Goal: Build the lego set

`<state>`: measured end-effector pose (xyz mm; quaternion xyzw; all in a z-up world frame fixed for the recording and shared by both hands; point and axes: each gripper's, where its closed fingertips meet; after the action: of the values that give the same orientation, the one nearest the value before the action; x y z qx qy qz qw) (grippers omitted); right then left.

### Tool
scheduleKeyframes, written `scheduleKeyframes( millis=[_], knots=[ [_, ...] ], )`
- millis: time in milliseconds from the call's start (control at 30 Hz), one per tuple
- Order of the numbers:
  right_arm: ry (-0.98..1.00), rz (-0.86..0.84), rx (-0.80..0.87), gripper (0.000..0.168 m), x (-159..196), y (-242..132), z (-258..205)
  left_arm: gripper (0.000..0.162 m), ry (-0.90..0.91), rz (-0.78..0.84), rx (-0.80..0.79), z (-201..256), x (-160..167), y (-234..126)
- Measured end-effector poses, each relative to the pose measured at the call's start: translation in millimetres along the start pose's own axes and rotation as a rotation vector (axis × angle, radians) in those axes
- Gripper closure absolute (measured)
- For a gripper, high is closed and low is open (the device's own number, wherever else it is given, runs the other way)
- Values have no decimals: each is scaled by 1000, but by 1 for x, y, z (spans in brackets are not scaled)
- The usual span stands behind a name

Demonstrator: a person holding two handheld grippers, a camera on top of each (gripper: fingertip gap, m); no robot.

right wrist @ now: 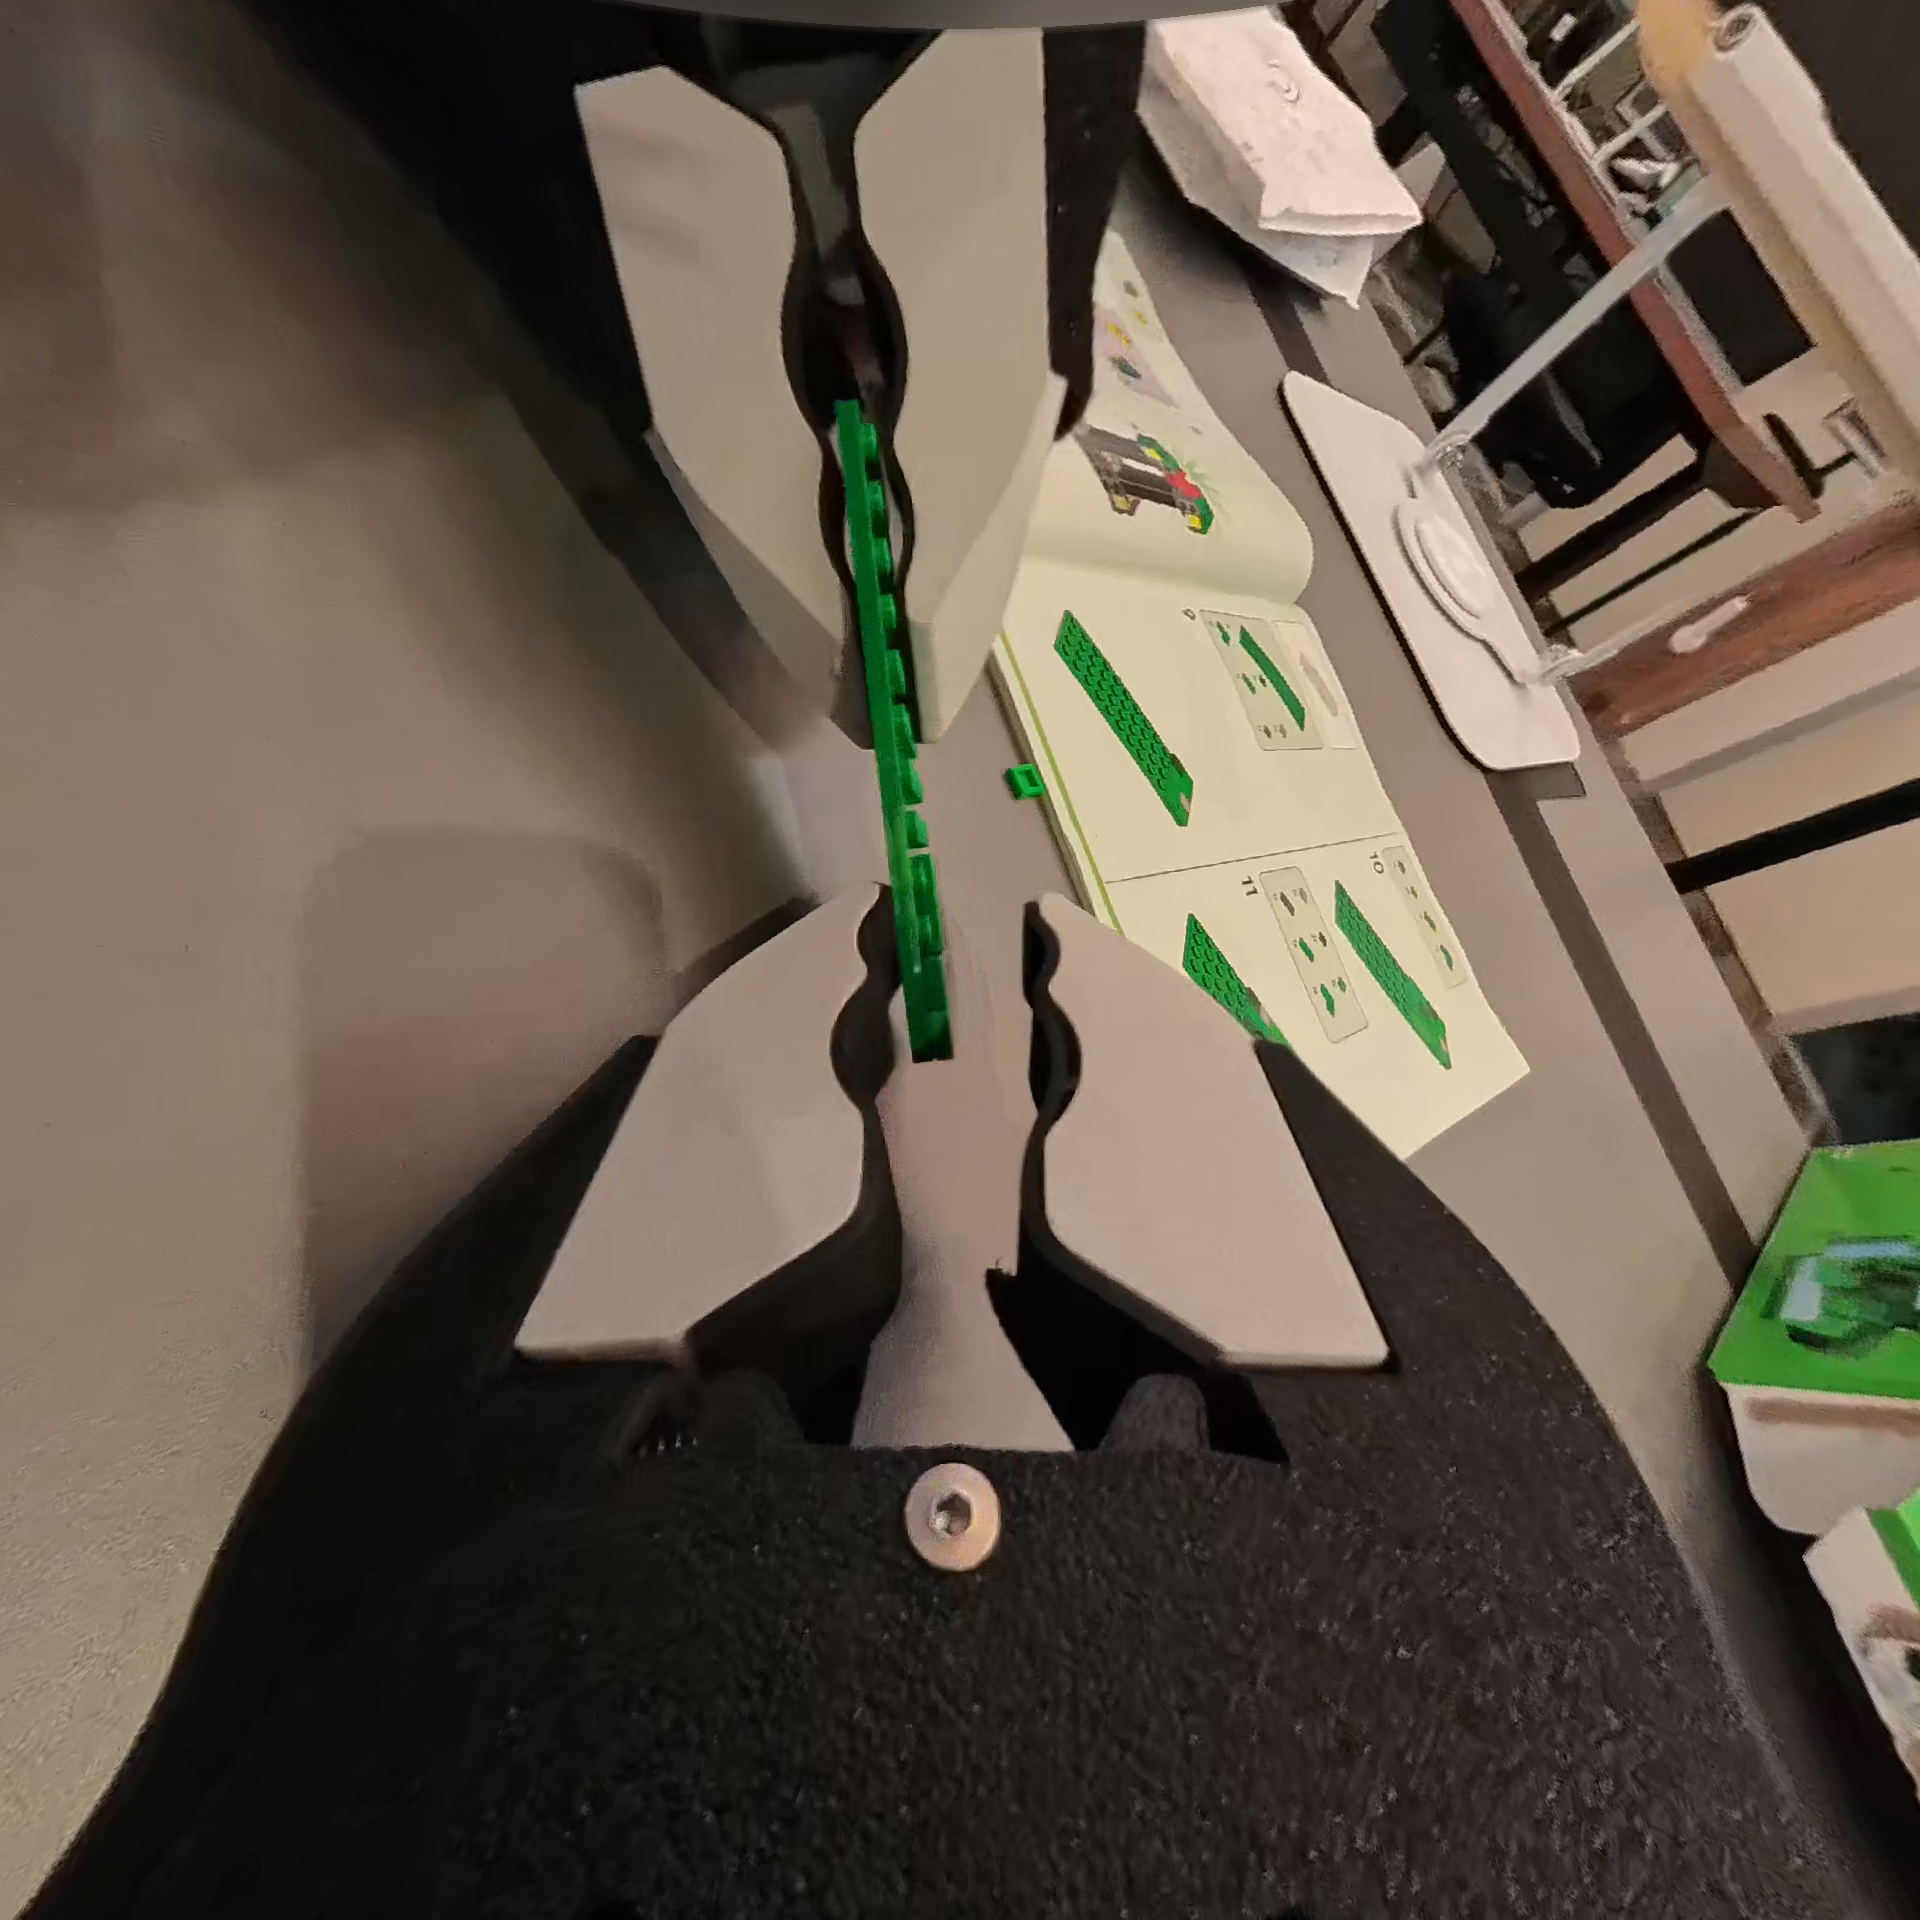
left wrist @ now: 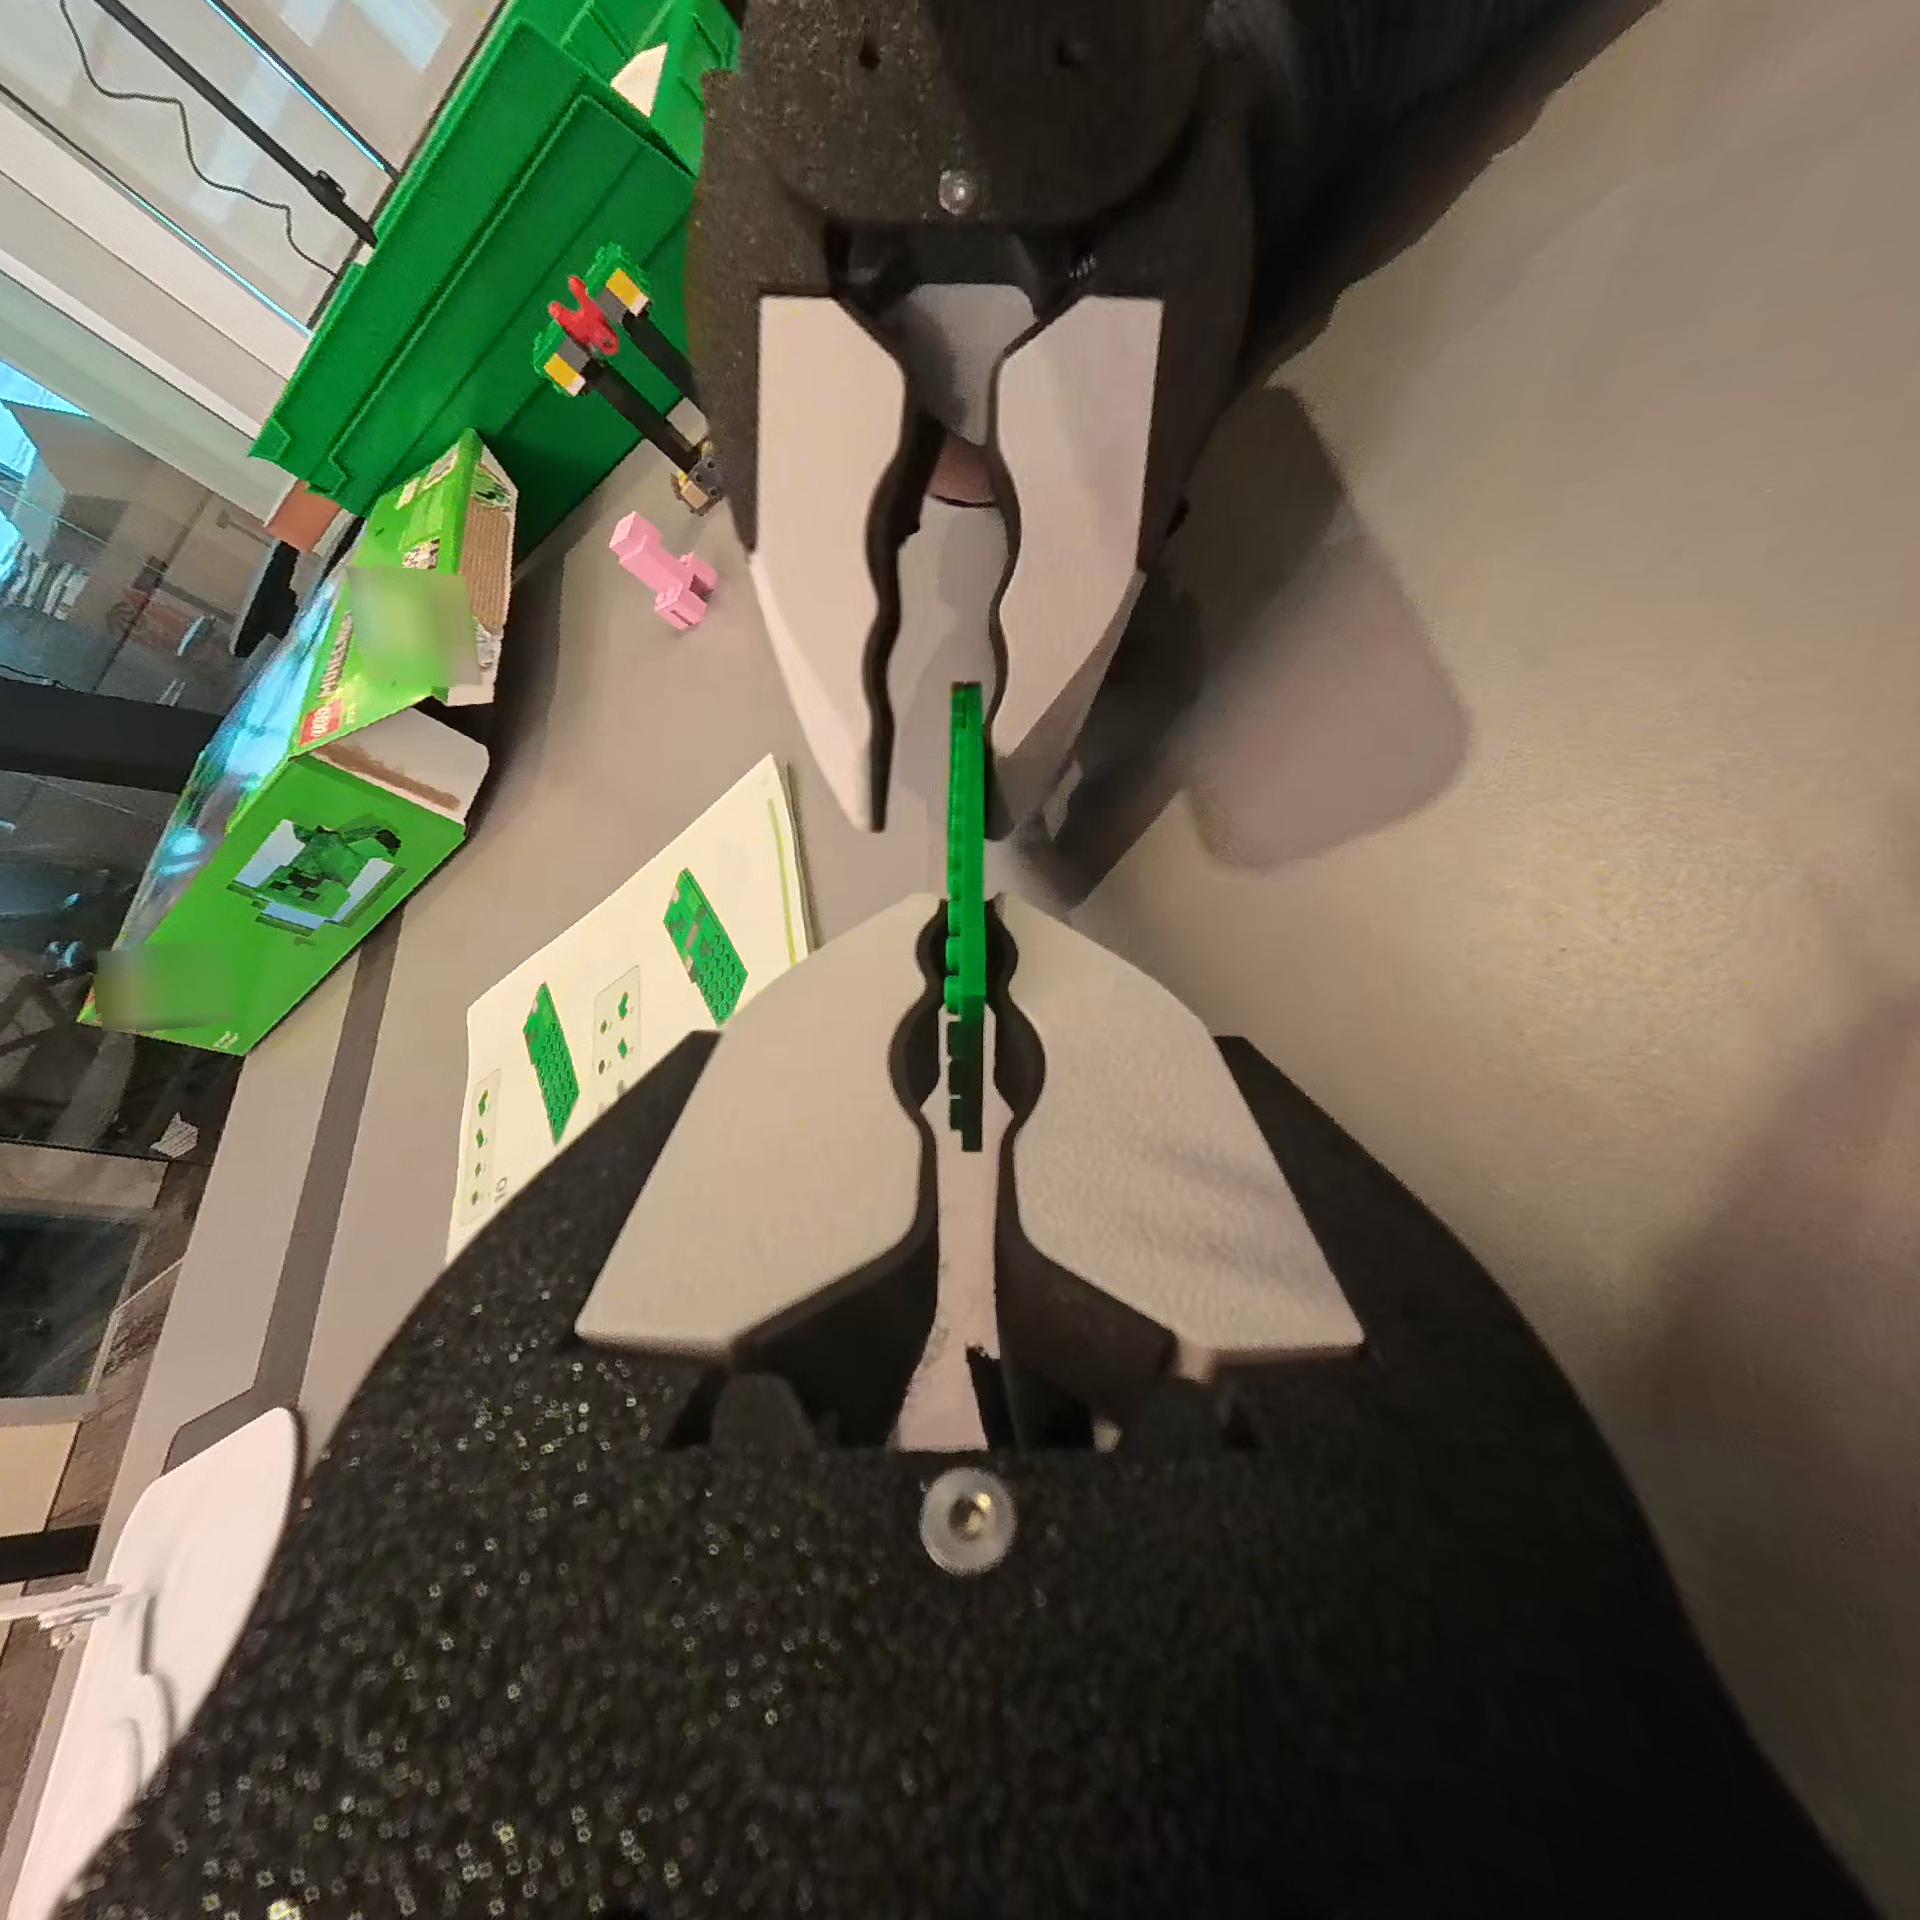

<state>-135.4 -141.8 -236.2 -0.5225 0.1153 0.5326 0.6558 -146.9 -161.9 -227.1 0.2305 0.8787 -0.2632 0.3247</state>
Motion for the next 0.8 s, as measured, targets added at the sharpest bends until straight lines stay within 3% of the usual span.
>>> scheduleKeyframes(
  millis=[200,500,633,800],
  knots=[
    [-40,6,-29,162,-1,-1,-6,158,2,3,-5,-1,-1,0],
    [-77,-33,-34,162,0,0,-6,158,-29,3,2,-2,0,1],
    [-162,-40,97,162,-2,-7,7,153,-172,-14,-30,-13,0,3],
    [-327,-67,298,162,-9,-23,24,123,-489,-8,66,-16,-5,4]
  ],
)
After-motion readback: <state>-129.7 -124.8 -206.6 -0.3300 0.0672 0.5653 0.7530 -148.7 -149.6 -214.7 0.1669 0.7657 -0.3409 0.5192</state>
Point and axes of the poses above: each gripper's, where its closed fingertips meet, y out along the fingers, x out of its underside, z = x × y across the jaws, and after that the axes turned 11 degrees about -x, right-handed
